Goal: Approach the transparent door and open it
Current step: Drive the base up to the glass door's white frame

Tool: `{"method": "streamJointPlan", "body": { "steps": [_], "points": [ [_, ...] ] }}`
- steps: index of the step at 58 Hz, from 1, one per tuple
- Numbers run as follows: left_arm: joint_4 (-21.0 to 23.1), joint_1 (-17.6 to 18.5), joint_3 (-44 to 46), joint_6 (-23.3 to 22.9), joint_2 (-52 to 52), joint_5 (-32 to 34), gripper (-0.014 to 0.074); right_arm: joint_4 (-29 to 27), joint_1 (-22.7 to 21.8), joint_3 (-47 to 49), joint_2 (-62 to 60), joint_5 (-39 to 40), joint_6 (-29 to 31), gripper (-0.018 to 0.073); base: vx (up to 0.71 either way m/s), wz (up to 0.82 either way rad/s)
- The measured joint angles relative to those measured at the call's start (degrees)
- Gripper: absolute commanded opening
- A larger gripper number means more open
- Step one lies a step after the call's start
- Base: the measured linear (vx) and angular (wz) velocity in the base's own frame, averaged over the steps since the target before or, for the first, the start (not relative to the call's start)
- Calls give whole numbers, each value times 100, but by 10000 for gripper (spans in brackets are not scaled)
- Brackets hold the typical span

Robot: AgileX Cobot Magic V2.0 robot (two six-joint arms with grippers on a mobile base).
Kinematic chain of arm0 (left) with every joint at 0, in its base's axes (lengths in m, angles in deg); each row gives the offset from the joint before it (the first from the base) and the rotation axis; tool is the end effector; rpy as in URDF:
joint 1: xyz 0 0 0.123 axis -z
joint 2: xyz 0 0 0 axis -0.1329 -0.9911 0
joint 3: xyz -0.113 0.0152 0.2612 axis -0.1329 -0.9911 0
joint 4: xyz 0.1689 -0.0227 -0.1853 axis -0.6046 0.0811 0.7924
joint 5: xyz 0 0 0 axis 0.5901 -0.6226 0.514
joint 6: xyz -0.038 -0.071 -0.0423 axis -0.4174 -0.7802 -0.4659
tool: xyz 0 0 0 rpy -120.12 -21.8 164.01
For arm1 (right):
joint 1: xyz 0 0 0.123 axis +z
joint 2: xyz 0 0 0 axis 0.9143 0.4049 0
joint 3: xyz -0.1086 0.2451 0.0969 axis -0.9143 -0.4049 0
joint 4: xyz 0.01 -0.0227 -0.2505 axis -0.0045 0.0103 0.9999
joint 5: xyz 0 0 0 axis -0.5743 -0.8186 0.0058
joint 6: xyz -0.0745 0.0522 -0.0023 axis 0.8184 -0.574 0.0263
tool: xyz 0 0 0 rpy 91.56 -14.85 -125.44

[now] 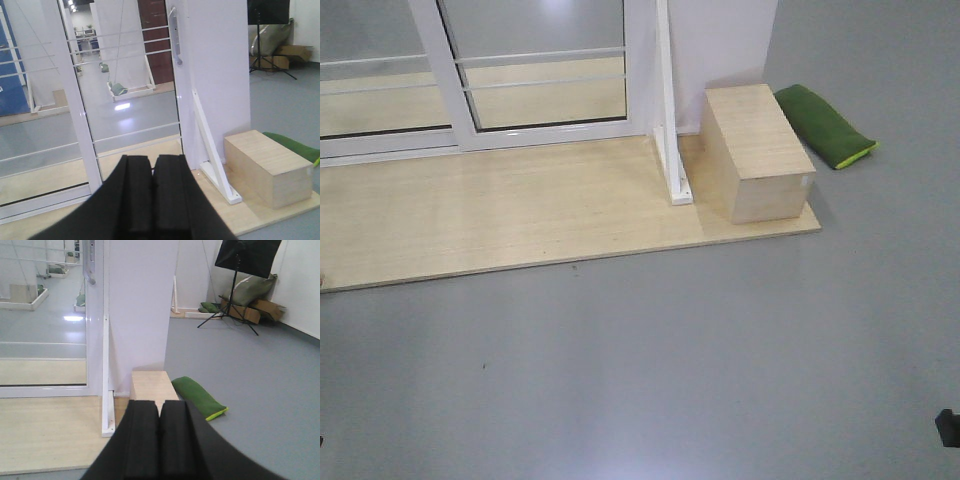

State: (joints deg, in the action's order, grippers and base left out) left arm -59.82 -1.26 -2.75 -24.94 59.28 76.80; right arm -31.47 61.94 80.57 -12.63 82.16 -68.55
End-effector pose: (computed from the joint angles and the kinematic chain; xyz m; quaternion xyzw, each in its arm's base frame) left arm 0.0564 -0.0062 0.2004 0.0815 0.6943 0.0055 0.7150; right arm 0.0567 -0.0042 0.1928 -0.0152 0.7255 -0.0638 0.6851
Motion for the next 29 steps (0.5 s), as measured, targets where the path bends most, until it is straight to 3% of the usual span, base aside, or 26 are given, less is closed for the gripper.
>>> {"method": "streamJointPlan", "body": {
  "steps": [29],
  "points": [
    [0, 0, 0, 0, 0, 0, -6, 0, 0, 0, 0, 0, 0, -8, 52, 22]
  ]
}}
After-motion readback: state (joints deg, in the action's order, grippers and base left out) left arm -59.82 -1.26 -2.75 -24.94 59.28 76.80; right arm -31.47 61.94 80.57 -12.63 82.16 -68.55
